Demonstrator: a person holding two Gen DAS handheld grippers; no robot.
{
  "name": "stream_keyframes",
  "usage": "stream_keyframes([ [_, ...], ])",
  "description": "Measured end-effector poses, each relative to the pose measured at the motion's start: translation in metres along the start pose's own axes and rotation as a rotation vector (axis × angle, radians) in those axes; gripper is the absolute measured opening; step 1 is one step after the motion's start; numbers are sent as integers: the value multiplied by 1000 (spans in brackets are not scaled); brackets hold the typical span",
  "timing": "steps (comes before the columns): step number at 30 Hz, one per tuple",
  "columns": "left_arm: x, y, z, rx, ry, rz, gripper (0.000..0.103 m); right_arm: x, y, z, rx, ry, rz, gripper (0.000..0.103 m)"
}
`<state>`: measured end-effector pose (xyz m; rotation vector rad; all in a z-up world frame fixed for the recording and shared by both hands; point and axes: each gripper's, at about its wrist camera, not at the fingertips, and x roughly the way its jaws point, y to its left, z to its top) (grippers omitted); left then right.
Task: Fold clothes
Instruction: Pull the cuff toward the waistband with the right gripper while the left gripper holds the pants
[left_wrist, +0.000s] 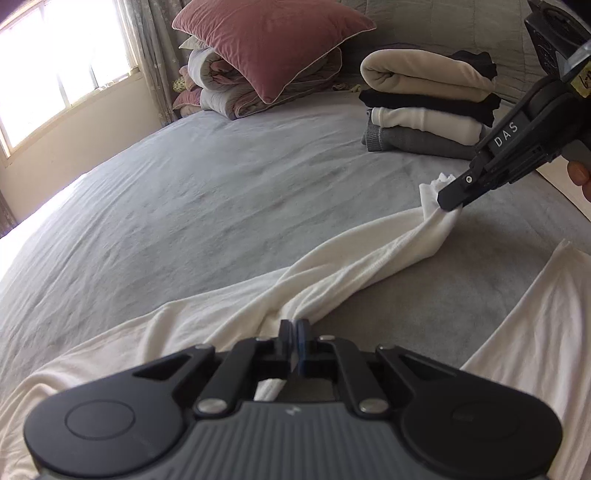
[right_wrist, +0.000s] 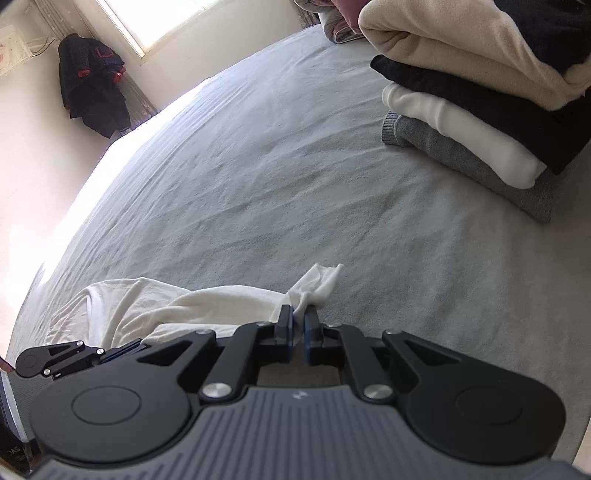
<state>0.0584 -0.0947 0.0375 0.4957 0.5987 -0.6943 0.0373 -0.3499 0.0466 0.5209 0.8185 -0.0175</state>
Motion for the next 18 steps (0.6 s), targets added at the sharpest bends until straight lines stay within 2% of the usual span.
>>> stream_keyframes([
  [5, -22, 0, -2, 59, -5, -60, 2, -14, 2, -15, -55, 42, 11, 7],
  [10, -26, -6, -13, 137, 59, -151, 2, -11, 1, -30, -116, 159, 14, 8],
  [12, -21, -6, -17, 167, 117, -190, 3, -7, 0, -35, -140, 229, 17, 11],
  [14, -16, -3, -20, 182, 170, -238, 3, -9, -1, -35, -164, 258, 35, 14],
  [16, -16, 6, -18, 159, 173, -273, 6, -15, -4, -29, -158, 248, 42, 17],
  [17, -15, 12, -15, 135, 174, -295, 11, -18, -5, -26, -154, 243, 45, 20],
  [18, -15, 20, -12, 105, 162, -303, 18, -21, -7, -21, -150, 215, 37, 30],
])
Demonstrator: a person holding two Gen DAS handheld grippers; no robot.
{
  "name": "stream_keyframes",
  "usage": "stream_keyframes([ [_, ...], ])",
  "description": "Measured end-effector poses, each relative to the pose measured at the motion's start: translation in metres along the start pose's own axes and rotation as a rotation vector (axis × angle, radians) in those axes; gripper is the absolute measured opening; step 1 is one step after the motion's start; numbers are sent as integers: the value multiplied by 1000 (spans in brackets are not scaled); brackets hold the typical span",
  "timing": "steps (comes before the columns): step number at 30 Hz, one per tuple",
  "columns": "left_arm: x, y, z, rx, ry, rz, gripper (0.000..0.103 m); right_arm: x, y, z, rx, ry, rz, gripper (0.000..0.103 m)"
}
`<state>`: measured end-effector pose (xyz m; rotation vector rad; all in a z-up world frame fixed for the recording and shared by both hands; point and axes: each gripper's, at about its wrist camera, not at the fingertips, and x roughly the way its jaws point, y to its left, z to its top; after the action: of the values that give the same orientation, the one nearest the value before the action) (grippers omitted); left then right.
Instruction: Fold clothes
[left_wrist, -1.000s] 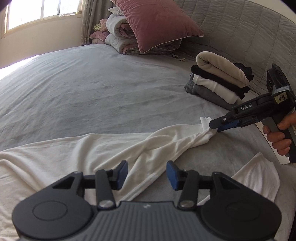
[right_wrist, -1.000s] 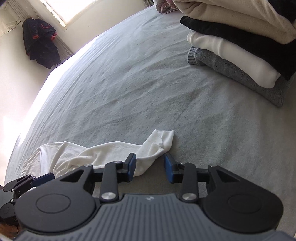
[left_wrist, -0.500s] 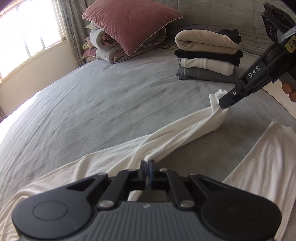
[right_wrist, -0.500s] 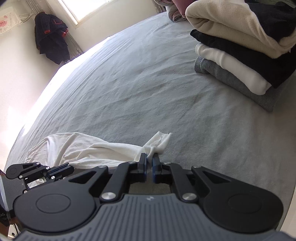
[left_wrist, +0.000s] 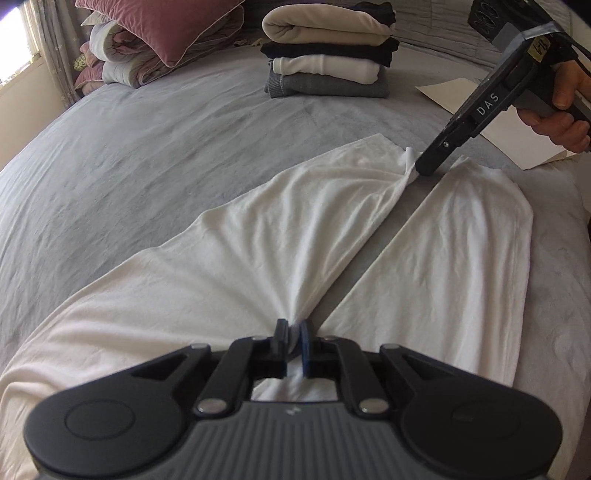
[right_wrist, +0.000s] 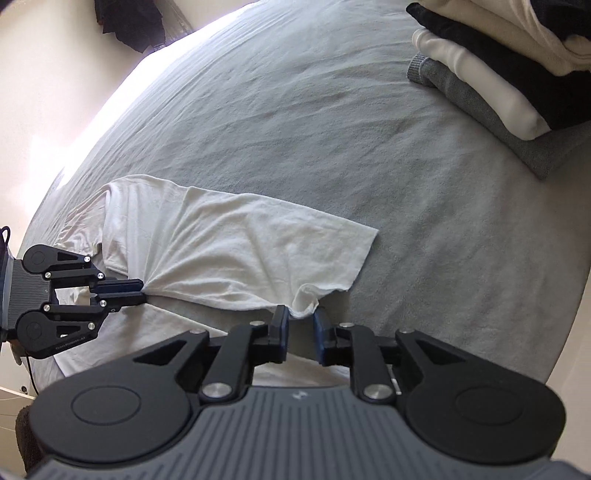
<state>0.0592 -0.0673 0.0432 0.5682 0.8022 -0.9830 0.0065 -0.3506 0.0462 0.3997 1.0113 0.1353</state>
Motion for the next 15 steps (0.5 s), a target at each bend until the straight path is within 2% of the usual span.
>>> stream_keyframes([
  [2, -4, 16, 5, -50, -33, 10, 29, -7, -8, 6, 13, -56, -32, 42],
  [7, 2, 52, 22, -127, -72, 158, 32, 4, -19, 17, 46, -96, -78, 42],
  [11, 23, 68, 38, -82, -56, 268, 34, 18, -16, 21, 13, -98, -119, 42],
  [15, 48, 75, 45, 7, 1, 285, 34, 29, -5, 21, -88, -107, -176, 42],
])
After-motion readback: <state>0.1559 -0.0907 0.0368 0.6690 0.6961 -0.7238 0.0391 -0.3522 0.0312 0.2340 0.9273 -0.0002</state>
